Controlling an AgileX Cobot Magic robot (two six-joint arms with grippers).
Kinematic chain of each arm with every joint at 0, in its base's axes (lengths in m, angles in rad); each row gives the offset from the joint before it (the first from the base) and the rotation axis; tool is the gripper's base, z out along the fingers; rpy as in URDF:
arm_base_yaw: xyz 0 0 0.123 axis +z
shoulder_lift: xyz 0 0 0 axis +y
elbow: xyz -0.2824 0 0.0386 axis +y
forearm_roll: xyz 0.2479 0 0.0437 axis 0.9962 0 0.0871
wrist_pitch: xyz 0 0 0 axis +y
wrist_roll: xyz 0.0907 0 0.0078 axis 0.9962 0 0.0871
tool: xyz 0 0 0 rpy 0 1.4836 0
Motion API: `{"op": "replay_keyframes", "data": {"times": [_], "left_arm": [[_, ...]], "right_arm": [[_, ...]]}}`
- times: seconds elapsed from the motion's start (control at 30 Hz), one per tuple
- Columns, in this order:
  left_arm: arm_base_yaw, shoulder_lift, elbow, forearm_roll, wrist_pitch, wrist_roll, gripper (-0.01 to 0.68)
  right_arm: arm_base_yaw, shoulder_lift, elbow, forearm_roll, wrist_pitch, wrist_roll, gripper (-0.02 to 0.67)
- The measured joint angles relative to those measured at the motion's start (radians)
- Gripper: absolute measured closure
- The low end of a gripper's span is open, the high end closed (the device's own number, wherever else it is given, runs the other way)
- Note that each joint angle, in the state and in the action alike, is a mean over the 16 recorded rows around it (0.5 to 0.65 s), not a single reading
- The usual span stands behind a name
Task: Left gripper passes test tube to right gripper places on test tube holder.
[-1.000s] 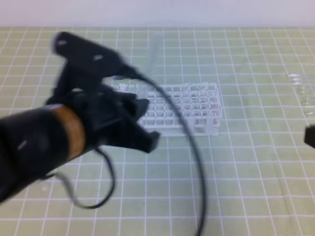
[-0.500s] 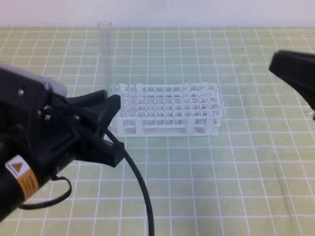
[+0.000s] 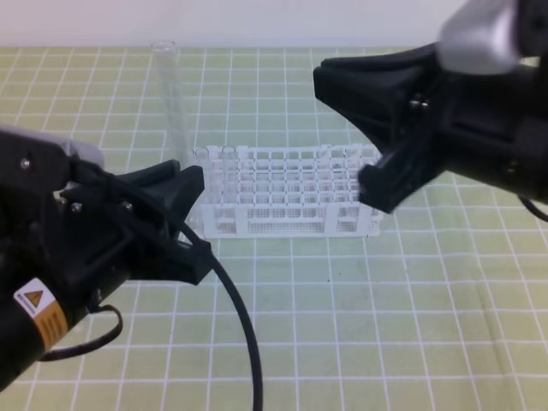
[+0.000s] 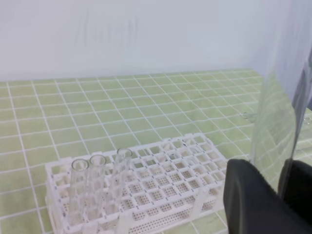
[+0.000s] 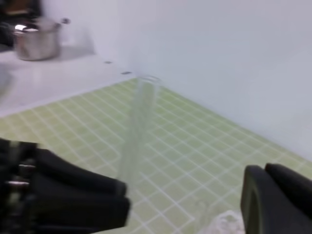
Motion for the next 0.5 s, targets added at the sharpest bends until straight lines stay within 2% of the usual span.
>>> {"op": "replay_keyframes", "data": {"times": [0.2,0.5], "left_arm": [[0.000,0.003,0.000,-0.005,0.006,0.000,0.632],[0.000,0.024,0.000,-0.003,0.021,0.000,0.651]], "right_arm": [[0.071,0.047,-0.015,-0.060,-0.140,-0.041,0.665],[0.127,0.077,-0.015,-0.002,-0.214,-0.140,0.665]]}}
